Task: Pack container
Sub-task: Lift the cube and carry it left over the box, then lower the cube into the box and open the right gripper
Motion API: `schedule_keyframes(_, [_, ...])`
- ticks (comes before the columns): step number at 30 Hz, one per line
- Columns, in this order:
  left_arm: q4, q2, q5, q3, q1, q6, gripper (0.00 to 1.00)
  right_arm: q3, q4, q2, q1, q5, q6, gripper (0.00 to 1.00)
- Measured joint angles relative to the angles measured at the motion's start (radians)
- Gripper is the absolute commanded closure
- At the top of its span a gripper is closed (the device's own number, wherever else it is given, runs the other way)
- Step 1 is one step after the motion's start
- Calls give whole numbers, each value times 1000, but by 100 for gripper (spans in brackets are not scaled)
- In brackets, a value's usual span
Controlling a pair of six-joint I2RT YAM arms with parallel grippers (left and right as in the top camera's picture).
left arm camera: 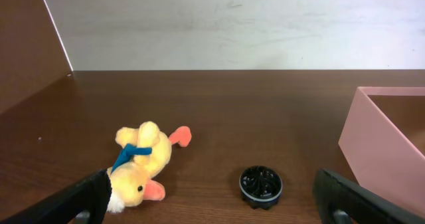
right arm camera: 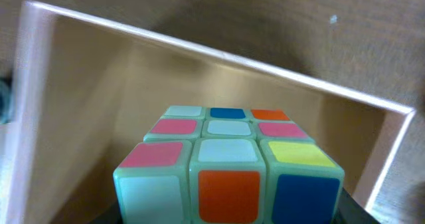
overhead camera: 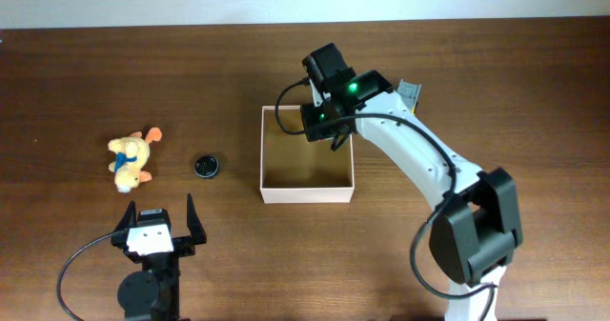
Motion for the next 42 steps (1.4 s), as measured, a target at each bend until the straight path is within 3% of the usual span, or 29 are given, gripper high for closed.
schedule_keyframes(15, [0,0,0,0,0,0,1,0,11,51,3,98,63,54])
schedule_keyframes(22, [0,0,0,0,0,0,1,0,17,51,3,106,68,39])
schedule_keyframes(32, [0,0,0,0,0,0,1,0,47,51,4,105,66,38])
schedule_keyframes(42, [0,0,0,0,0,0,1,0,113,51,50,29,-34,28])
